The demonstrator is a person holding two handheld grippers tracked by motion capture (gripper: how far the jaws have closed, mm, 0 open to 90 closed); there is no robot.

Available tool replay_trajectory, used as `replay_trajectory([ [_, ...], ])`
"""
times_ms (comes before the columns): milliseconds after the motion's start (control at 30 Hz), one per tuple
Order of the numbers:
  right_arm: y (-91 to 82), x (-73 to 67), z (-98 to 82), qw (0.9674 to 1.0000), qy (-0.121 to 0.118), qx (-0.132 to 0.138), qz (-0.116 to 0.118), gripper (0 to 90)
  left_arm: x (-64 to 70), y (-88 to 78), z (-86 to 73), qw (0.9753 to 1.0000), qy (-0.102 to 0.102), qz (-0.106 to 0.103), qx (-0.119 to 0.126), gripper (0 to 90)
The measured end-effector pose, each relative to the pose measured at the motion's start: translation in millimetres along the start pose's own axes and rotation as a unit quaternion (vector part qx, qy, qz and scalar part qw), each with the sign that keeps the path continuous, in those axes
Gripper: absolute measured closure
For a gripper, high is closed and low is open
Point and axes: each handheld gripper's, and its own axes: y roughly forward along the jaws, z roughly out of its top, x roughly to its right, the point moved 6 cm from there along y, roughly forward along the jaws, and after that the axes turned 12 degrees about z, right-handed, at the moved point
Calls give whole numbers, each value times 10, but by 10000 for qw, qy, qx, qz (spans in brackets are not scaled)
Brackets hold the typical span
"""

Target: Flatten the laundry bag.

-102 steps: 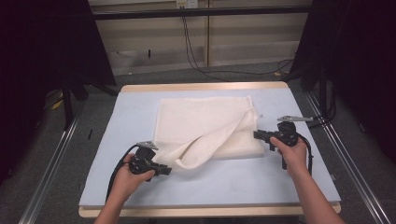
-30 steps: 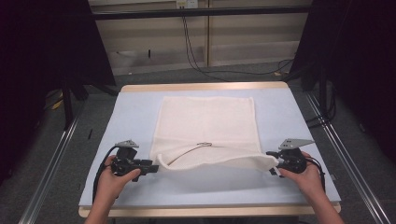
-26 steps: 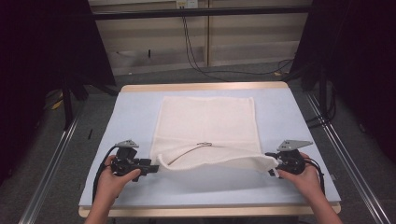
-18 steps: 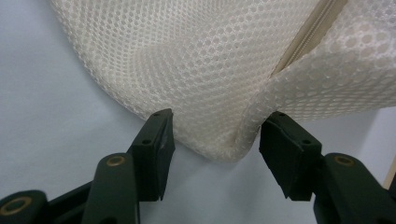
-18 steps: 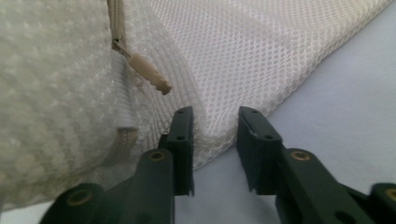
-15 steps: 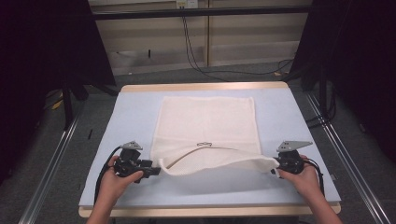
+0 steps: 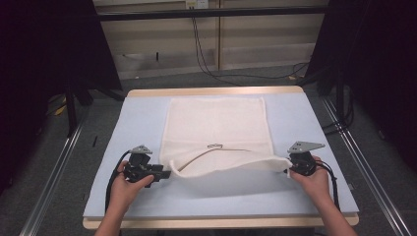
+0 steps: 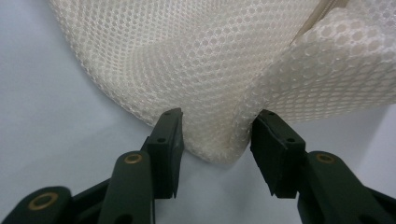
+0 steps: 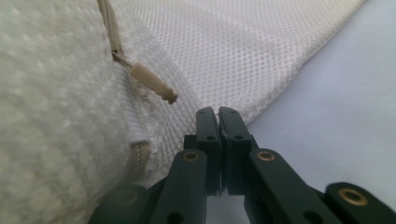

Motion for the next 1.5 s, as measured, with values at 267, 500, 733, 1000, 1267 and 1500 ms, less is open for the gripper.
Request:
replay_trajectory([
  [267, -47, 61, 70, 9996, -73, 207, -181, 900, -6, 30, 66, 10000, -82, -34, -13, 627],
  [500, -88, -2, 24, 9996, -15, 262, 112, 882, -21, -91, -6, 9999, -73, -73, -60, 666],
  [733, -143, -10, -36, 9996, 55, 230, 129, 857, -33, -152, -69, 9998, -63, -116, -168, 669],
  [1000, -148, -20, -54, 9996, 93, 259, 55, 842, -45, -157, -90, 9997, 36, -82, -237, 627],
  [1267, -124, -32, -67, 9997, 83, 226, 27, 814, -112, -200, -95, 9997, -65, -145, -165, 566],
  [1500, -124, -47, -65, 9996, 124, 235, 52, 811, -160, -238, -98, 9998, -58, -94, -158, 555],
])
